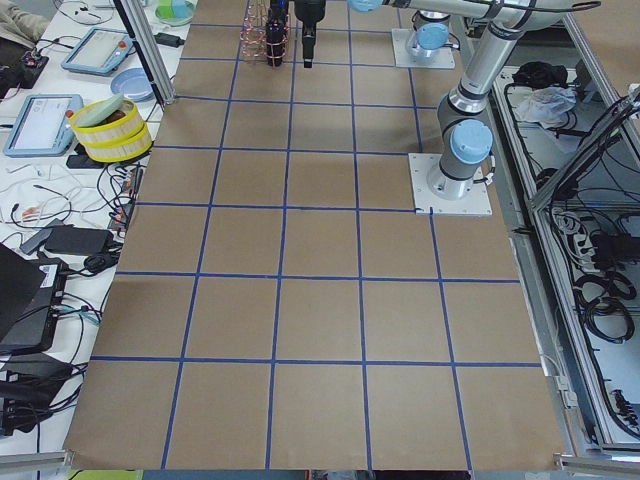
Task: Place wine into wine basket
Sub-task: 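Open the right gripper and raise it away from the basket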
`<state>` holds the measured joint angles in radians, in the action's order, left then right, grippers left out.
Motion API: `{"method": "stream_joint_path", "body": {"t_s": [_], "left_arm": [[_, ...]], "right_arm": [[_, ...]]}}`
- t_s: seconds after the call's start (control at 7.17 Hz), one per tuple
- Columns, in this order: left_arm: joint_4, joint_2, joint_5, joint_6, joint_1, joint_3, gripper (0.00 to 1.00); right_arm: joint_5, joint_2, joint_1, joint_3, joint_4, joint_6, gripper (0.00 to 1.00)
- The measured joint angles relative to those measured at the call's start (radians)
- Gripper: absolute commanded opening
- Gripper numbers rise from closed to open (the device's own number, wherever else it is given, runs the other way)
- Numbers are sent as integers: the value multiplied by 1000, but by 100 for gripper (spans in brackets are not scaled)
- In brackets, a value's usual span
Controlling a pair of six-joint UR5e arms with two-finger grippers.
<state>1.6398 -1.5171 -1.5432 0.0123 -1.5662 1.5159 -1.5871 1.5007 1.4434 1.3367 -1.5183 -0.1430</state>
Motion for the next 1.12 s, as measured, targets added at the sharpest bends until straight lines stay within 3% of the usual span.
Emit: {"method": "stream_joint_path", "body": {"t_s": [0.28,0.7,1.12], "left_arm": [[0,0,0,0,0,0,100],[0,0,0,0,0,1,100],[-6,-2,0,37,-2,1,100]], "right_arm": [[6,43,2,26,34,-1,100],[9,126,10,159,-13,14,100],[-18,135,78,178,-23,20,100]]}}
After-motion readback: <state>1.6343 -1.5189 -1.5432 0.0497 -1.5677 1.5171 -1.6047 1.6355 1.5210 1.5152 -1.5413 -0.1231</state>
